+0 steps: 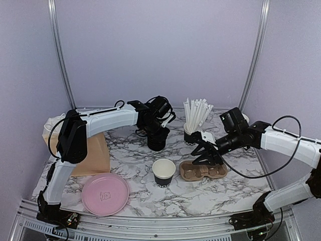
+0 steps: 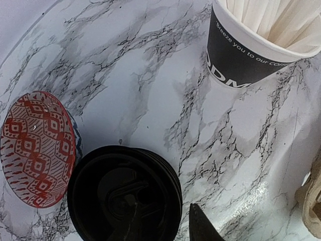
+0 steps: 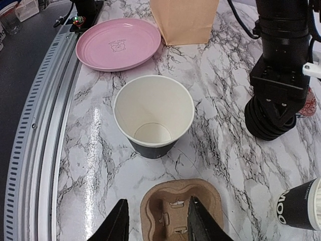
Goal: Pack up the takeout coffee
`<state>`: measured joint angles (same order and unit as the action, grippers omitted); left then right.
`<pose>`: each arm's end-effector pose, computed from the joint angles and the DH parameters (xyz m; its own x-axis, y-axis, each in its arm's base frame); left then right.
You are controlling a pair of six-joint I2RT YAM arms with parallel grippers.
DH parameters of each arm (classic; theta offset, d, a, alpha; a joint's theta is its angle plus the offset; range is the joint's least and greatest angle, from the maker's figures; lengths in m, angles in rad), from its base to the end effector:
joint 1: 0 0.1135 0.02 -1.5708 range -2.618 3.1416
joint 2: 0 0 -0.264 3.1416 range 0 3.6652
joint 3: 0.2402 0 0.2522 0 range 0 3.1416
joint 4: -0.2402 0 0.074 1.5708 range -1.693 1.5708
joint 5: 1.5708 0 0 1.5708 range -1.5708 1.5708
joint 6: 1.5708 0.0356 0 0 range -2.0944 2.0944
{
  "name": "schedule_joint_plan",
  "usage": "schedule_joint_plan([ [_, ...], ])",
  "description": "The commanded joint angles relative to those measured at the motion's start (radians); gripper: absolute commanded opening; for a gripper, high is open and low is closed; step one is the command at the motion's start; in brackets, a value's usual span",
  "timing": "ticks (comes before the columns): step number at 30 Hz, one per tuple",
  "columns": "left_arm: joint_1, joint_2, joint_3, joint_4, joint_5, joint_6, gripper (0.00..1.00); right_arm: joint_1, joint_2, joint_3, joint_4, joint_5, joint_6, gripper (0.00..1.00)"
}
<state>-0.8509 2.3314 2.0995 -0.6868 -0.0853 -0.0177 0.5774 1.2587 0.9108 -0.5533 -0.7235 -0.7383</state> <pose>0.3455 -0.3894 0.2198 -0.5366 0.5852 -0.6080 0.7057 0.7062 0.0570 0.1984 0.1574 0.2587 0.0211 -0.5882 -0.8084 -0.9994 0.0106 -0.0338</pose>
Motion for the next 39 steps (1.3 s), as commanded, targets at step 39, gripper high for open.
schedule_joint_plan([
  [39, 0.018, 0.018, 0.031, -0.059, 0.065, -0.025, 0.12, 0.036, 0.028, -0.016, 0.028, 0.056, -0.024, 0.38],
])
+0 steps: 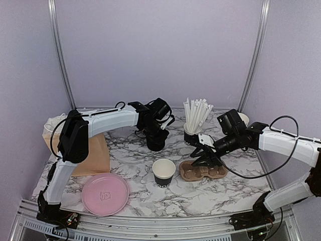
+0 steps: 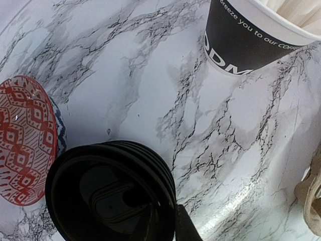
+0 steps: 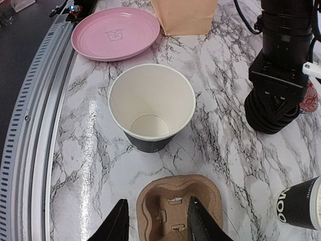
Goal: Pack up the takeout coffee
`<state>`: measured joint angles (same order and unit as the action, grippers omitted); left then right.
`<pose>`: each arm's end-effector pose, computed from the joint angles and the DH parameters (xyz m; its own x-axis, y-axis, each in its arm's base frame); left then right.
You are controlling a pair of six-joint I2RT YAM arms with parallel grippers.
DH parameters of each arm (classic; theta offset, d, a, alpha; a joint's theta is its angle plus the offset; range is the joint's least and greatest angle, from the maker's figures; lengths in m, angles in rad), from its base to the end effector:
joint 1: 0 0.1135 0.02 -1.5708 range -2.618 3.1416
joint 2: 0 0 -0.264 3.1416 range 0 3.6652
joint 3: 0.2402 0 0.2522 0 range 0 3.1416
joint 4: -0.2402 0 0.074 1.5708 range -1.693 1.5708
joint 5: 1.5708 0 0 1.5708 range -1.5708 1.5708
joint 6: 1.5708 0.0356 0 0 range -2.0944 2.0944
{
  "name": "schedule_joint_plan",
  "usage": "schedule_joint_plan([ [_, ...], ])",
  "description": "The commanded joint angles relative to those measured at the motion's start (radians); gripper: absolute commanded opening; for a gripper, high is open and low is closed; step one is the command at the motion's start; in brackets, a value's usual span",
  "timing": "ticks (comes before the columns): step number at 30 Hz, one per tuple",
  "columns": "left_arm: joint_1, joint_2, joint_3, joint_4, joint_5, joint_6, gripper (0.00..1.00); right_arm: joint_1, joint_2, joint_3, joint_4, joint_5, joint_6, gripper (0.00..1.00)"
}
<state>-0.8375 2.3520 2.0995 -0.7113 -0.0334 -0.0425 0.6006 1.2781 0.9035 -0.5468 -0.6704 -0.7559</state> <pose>0.3493 -0.3860 0.2079 -0.5803 0.5807 -0.5711 0.7058 0.7084 0.0032 0.1982 0.1626 0.2513 0.0382 -0.6253 -0.7794 -0.9985 0.0072 -0.0547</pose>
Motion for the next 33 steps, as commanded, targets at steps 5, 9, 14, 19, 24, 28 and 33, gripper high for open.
schedule_joint_plan([
  [5, 0.005, -0.036, 0.03, -0.037, 0.011, 0.0, 0.07, 0.016, 0.013, -0.009, 0.022, 0.006, -0.008, 0.38],
  [9, 0.005, -0.065, 0.03, -0.039, 0.008, 0.0, 0.07, 0.02, 0.017, -0.007, 0.021, 0.008, -0.008, 0.38],
  [14, 0.004, -0.113, 0.028, -0.043, 0.018, -0.004, 0.07, 0.021, 0.02, -0.003, 0.016, -0.004, -0.004, 0.38],
  [19, 0.002, -0.188, 0.032, -0.041, 0.067, -0.009, 0.06, 0.017, 0.018, 0.015, 0.009, -0.003, 0.008, 0.38],
  [24, -0.001, -0.284, 0.03, -0.041, 0.125, -0.019, 0.07, -0.022, 0.034, 0.11, -0.005, -0.043, 0.083, 0.37],
  [28, -0.013, -0.379, 0.001, -0.019, 0.134, -0.031, 0.06, -0.05, 0.089, 0.259, -0.06, -0.091, 0.121, 0.37],
  [33, -0.031, -0.509, -0.081, 0.083, 0.182, -0.048, 0.06, -0.091, 0.146, 0.466, -0.06, -0.085, 0.268, 0.38],
])
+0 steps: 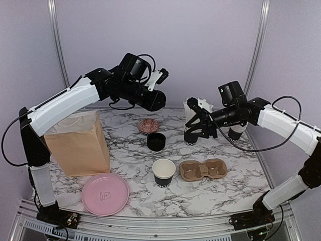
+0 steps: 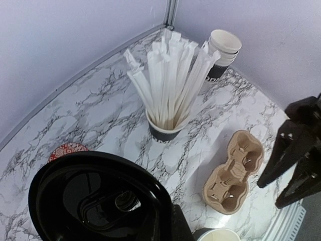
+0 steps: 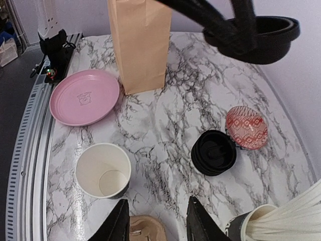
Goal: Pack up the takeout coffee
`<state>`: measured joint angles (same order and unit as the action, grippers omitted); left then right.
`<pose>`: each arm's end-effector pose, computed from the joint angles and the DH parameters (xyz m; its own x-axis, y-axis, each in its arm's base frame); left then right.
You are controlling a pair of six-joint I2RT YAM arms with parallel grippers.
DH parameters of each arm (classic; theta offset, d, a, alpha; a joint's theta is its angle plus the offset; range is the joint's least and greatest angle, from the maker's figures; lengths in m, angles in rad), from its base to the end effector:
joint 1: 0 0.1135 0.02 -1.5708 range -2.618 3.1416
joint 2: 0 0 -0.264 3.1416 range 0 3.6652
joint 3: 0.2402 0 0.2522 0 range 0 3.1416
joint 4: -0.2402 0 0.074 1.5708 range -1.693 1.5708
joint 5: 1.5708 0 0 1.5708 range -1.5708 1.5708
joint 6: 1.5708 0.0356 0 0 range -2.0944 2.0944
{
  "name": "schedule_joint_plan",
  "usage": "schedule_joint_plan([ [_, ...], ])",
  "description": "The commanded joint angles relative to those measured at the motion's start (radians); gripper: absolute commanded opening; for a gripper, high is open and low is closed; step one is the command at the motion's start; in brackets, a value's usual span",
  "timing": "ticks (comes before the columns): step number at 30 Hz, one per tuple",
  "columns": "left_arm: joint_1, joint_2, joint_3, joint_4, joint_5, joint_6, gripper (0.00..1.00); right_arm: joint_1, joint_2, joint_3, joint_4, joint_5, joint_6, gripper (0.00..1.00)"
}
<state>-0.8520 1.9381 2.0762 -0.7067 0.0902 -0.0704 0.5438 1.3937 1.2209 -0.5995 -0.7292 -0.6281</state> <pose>0.2882 -0.3343 0.3941 -0.4099 0.3621 -0.8372 0.7726 0.6257 -0.1077 0.2420 0.1740 0.3202 -0.0165 -0.5220 -0.8528 -0.9935 0.1044 -0.0447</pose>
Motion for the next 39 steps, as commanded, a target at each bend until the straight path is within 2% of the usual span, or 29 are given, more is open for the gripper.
schedule_joint_plan([
  [1, -0.018, -0.126, -0.089, 0.114, 0.079, -0.028, 0.06, -0.044, 0.04, 0.179, 0.012, -0.03, 0.19, 0.39],
  [2, -0.019, -0.161, -0.128, 0.155, 0.099, -0.037, 0.05, -0.054, 0.05, 0.203, 0.049, -0.04, 0.241, 0.41],
  [4, -0.019, -0.232, -0.216, 0.255, 0.138, -0.056, 0.04, -0.069, 0.069, 0.232, 0.102, -0.059, 0.343, 0.51],
  [7, -0.019, -0.323, -0.345, 0.403, 0.215, -0.087, 0.06, -0.082, 0.095, 0.241, 0.191, -0.196, 0.515, 0.66],
  [9, -0.019, -0.362, -0.4, 0.473, 0.283, -0.105, 0.07, -0.082, 0.115, 0.238, 0.265, -0.304, 0.624, 0.73],
  [13, -0.019, -0.413, -0.511, 0.62, 0.356, -0.15, 0.07, -0.083, 0.155, 0.205, 0.501, -0.445, 0.876, 0.8],
  [17, -0.019, -0.445, -0.576, 0.734, 0.366, -0.181, 0.07, -0.081, 0.184, 0.12, 0.883, -0.567, 1.212, 0.84],
  [20, -0.02, -0.448, -0.596, 0.778, 0.382, -0.204, 0.07, -0.076, 0.198, 0.042, 1.26, -0.585, 1.512, 0.87],
  [22, -0.019, -0.449, -0.61, 0.816, 0.397, -0.221, 0.06, -0.068, 0.221, 0.031, 1.405, -0.587, 1.645, 0.9],
  [25, -0.02, -0.448, -0.625, 0.864, 0.414, -0.243, 0.06, -0.047, 0.25, 0.043, 1.465, -0.597, 1.7, 0.98],
  [29, -0.019, -0.434, -0.621, 0.886, 0.431, -0.258, 0.06, -0.01, 0.27, 0.04, 1.558, -0.598, 1.768, 0.98],
  [32, -0.019, -0.427, -0.615, 0.895, 0.452, -0.266, 0.06, 0.011, 0.283, 0.056, 1.562, -0.597, 1.778, 0.98],
  [39, -0.019, -0.42, -0.617, 0.9, 0.475, -0.276, 0.06, 0.016, 0.323, 0.068, 1.685, -0.581, 1.896, 0.99],
])
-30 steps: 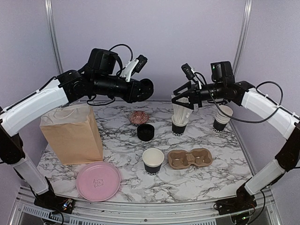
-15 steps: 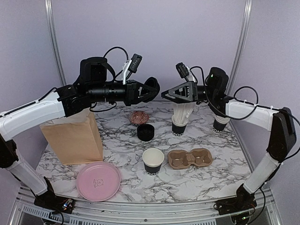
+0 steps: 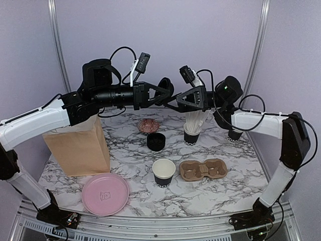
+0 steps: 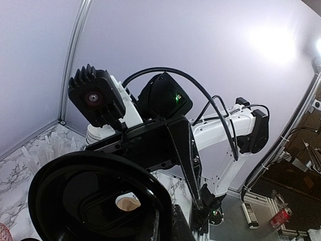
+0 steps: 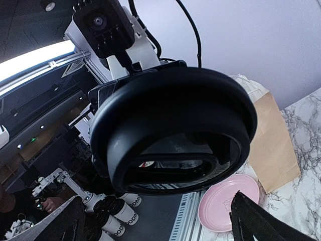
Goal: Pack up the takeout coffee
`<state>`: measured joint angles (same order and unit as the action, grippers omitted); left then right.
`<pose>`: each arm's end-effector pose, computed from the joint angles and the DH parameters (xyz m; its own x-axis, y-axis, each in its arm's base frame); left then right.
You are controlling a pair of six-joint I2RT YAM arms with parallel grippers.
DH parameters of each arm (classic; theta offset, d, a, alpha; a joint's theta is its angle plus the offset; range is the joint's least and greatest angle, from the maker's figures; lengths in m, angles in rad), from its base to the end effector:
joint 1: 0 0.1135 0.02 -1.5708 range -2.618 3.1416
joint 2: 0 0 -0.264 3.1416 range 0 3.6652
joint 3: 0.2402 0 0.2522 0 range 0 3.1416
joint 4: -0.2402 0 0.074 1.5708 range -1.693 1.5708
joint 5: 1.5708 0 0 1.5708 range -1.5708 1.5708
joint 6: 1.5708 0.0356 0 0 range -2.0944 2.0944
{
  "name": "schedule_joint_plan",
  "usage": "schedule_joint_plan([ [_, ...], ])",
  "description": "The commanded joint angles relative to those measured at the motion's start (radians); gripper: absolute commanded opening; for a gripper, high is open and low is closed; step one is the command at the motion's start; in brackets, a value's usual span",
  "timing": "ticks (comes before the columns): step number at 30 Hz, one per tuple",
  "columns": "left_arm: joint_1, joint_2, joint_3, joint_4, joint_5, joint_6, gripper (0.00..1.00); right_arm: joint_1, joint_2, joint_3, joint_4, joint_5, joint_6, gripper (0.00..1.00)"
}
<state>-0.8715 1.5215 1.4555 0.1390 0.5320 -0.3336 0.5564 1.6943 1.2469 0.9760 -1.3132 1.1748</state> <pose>0.2178 -0.2870 0.4285 -0.2782 -0.1076 -0.9545 0.9462 0.1400 -0.2916 0.2969 0.2252 0.3655 -0.6131 -0.1045 -0.7830 -0.7205 -0.3324 0.6086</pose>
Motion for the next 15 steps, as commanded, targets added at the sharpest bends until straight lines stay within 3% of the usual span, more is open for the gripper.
schedule_joint_plan([
  [1, 0.0, -0.001, 0.002, 0.054, 0.038, -0.014, 0.06, 0.004, 0.025, 0.042, 0.12, 0.006, 0.103, 0.99],
  [15, -0.008, 0.041, 0.017, 0.057, 0.08, -0.029, 0.06, 0.01, 0.047, 0.049, 0.254, 0.014, 0.199, 0.96],
])
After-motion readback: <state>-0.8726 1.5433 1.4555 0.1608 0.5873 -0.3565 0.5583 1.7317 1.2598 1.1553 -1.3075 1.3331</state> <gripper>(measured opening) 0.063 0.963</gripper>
